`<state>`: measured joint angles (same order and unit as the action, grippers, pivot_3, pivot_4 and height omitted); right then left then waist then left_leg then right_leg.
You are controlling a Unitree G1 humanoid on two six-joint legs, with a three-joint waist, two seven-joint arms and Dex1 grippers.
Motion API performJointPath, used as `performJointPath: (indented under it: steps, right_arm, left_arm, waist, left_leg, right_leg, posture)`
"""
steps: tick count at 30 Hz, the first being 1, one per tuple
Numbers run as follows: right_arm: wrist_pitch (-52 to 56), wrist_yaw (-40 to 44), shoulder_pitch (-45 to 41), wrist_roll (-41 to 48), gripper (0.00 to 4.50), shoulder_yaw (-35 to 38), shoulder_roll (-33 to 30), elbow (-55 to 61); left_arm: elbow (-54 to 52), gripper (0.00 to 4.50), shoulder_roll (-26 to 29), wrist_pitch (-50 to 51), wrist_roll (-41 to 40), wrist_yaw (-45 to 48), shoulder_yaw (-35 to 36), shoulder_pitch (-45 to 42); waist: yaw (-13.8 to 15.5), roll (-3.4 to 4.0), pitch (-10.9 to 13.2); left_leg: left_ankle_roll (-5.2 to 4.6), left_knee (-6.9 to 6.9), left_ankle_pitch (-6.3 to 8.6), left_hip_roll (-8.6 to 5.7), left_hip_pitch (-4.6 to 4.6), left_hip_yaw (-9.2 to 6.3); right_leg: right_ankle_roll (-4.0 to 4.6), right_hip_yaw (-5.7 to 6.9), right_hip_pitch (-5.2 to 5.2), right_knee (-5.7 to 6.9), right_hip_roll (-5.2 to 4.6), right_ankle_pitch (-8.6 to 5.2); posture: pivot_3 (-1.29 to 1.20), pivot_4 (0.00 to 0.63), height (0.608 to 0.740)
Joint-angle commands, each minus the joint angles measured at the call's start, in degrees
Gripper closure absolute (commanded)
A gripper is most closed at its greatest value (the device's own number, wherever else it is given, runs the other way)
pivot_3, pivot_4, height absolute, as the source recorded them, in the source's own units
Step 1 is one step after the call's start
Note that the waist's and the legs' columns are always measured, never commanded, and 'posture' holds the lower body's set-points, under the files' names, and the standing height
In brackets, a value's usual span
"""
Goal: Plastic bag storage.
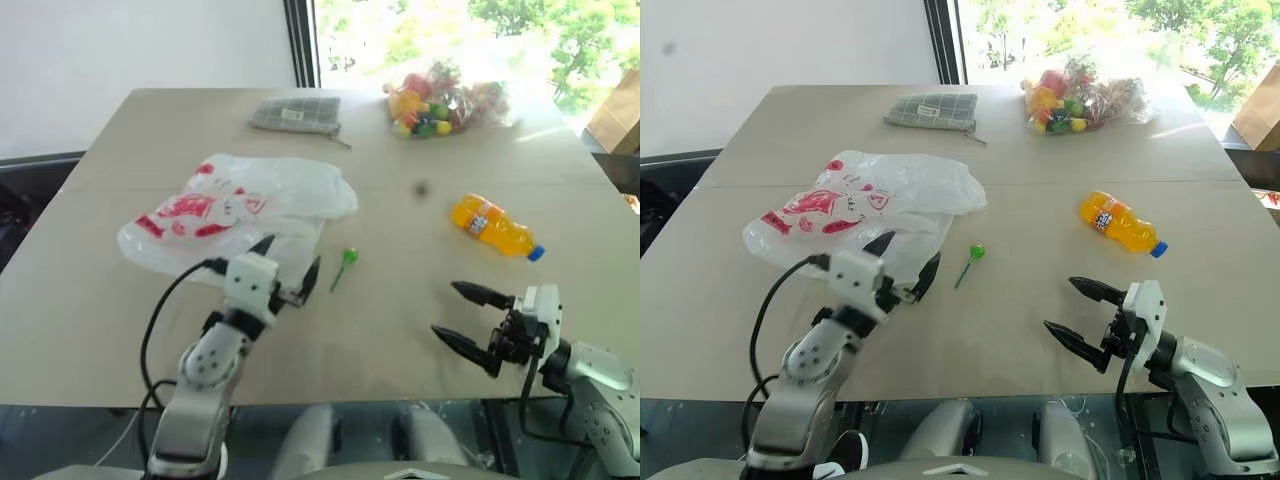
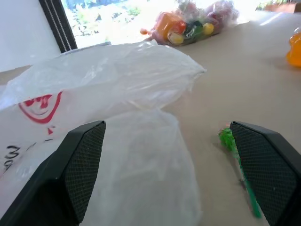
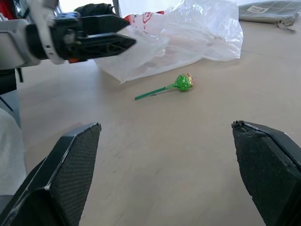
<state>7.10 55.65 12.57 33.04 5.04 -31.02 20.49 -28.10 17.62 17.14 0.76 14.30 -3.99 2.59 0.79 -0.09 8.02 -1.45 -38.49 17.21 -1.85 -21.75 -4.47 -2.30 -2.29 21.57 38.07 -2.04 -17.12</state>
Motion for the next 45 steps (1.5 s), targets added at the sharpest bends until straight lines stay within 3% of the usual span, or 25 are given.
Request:
performJointPath:
  steps: [1,14,17,24,27,32,38,42,45]
  right_arm:
    - [-1.4,-0.9,0.0,-0.2,0.0,1.6,0.5,0.2]
    - [-2.2,-3.1,-0.2,-0.9,0.0,2.0,1.8,-0.2]
    - [-2.4,-2.5,-0.5,-0.7,0.0,2.0,1.7,-0.7]
    - [-2.2,-1.7,-1.0,-0.6,0.0,1.5,1.7,-0.8]
    - [-2.8,-1.8,-2.1,-2.2,0.0,0.9,1.4,-1.5]
    - [1.8,-5.3,-10.8,-7.5,0.0,-3.0,0.3,-3.3]
    - [15.1,-6.1,-25.2,-13.7,0.0,-16.3,0.8,-4.4]
    - [15.8,-8.3,-34.3,-19.6,0.0,-21.8,4.9,-13.1]
    - [11.6,-10.3,-42.8,-23.1,0.0,-24.3,12.5,-28.1]
  left_arm:
    - [0.0,0.03,1.3,6.3,9.5,-3.6,-3.7,-4.4]
    - [-0.2,0.03,0.3,14.4,13.4,-4.9,-1.8,-5.2]
    - [-0.9,1.2,0.2,13.6,13.5,-5.3,-0.9,-4.3]
    - [-1.9,4.42,-1.9,12.4,12.4,-6.9,1.8,-2.6]
    - [-3.4,4.47,-4.3,8.0,8.1,-5.9,3.6,-2.2]
    - [-7.6,4.47,-8.8,2.6,-1.2,-4.4,8.5,-0.8]
    - [-6.0,4.47,-14.0,1.8,-7.5,-10.7,17.3,-2.4]
    - [-3.1,4.47,-13.0,1.1,-6.3,-12.5,19.7,-2.6]
    - [-5.5,4.47,-14.1,0.0,-14.5,-8.8,21.3,-0.6]
  waist:
    - [0.0,-0.01,0.0]
    - [0.0,0.0,0.0]
    - [0.0,0.0,0.0]
    - [0.0,0.0,0.0]
    - [0.0,-0.01,0.0]
    - [-0.4,-0.01,0.0]
    - [-0.4,-0.04,0.0]
    - [-0.3,-0.15,0.0]
    - [-0.5,-0.32,0.0]
  left_leg:
    - [0.0,0.0,0.0,0.0,-0.01,0.0]
    - [0.01,0.0,-0.01,0.04,0.0,0.03]
    - [0.02,0.0,-0.01,0.04,0.01,0.03]
    - [0.02,0.0,-0.01,0.04,0.0,0.03]
    - [0.02,0.0,-0.01,0.04,0.0,0.03]
    - [0.02,-0.04,-0.01,0.03,0.0,0.08]
    - [0.06,-0.08,-0.03,0.05,0.01,0.1]
    - [0.07,-0.16,-0.04,0.04,0.0,0.06]
    - [0.07,-0.24,-0.04,-0.01,-0.07,0.03]
  right_leg:
    - [0.0,0.0,0.01,0.0,0.0,0.0]
    - [0.0,-0.07,0.09,0.11,-0.03,0.0]
    - [0.0,-0.07,0.09,0.12,-0.03,0.0]
    - [0.0,-0.07,0.09,0.12,-0.05,0.0]
    - [0.0,-0.07,0.1,0.12,-0.06,0.0]
    - [-0.01,-0.11,0.1,0.13,-0.08,0.0]
    - [0.0,-0.13,0.16,0.23,-0.02,0.0]
    - [0.0,-0.07,0.18,0.33,0.01,0.0]
    - [0.0,-0.03,0.23,0.33,-0.02,0.0]
  posture:
    - [0.0,0.15,0.74]
    - [0.0,0.15,0.74]
    - [0.0,0.15,0.74]
    - [0.0,0.15,0.74]
    - [0.0,0.15,0.74]
    - [0.0,0.15,0.74]
    - [0.0,0.15,0.74]
    - [0.0,0.15,0.74]
    - [0.0,0.15,0.74]
